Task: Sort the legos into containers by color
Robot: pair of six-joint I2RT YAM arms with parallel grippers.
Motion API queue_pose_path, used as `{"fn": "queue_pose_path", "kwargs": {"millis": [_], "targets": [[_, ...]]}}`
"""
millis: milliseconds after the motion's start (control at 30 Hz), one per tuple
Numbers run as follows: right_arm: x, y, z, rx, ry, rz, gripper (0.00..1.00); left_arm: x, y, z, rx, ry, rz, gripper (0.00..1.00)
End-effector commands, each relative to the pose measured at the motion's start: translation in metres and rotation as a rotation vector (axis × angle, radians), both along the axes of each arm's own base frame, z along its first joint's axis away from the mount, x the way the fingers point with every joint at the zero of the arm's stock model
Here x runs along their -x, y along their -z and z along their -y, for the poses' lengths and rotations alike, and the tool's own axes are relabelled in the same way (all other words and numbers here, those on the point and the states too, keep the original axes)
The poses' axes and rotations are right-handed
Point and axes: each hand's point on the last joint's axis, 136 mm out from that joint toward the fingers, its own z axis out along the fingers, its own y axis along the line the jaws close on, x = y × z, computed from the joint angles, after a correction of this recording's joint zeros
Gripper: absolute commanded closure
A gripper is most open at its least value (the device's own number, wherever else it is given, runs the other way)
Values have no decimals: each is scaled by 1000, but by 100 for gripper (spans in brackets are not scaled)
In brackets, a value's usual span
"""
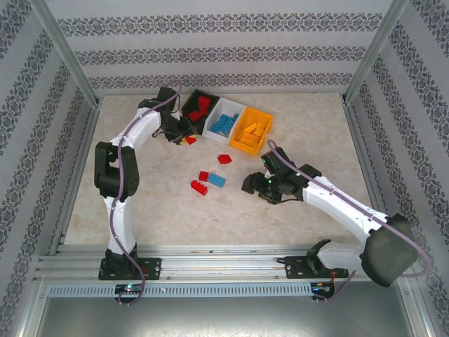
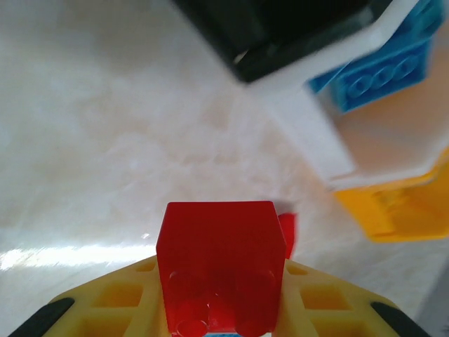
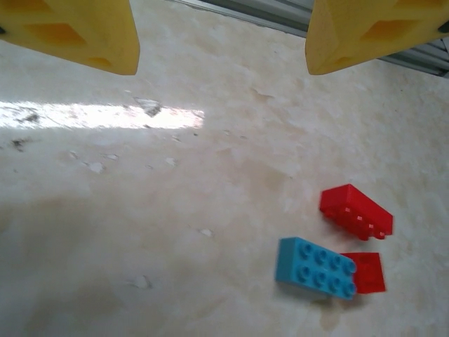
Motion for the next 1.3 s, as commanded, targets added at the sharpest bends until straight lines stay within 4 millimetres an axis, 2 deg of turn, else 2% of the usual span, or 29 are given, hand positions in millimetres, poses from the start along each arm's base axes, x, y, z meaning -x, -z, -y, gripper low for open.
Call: {"fn": "queue_pose_path", "kwargs": {"millis": [0, 167, 300, 400, 467, 533, 633, 733, 867, 967, 1100, 1267], "targets": [[-11, -24, -14, 15, 1, 46, 36, -47, -29, 15, 216, -87, 103, 68], [-18, -40, -27, 13, 37, 88, 36, -102, -42, 10, 362, -186, 189, 68], [-21, -49, -27, 18, 62, 109, 36, -130, -41, 7, 409, -249, 205, 68], [-22, -46, -24, 39, 63, 114, 36, -150, -35, 4, 430, -283, 211, 68], [-23, -41, -24, 56, 55, 114, 36, -160, -32, 5, 434, -285, 211, 67], [-24, -34, -25, 67, 48, 98, 36, -164, -32, 10, 442, -271, 198, 56], [-29, -31, -33, 76, 5, 90, 36, -162, -32, 11, 430, -255, 195, 50], [-39, -30, -38, 113, -22, 86, 35, -156, -31, 10, 416, -241, 180, 41], [-59, -26, -51, 162, -79, 65, 35, -141, -42, 7, 385, -202, 200, 39], [-73, -22, -60, 220, -120, 40, 35, -121, -53, 4, 356, -163, 218, 38], [-92, -11, -70, 265, -139, 5, 34, -73, -70, -8, 278, -121, 254, 37], [-118, 6, -85, 259, -117, -56, 31, 2, -68, -32, 99, -47, 266, 34]]}}
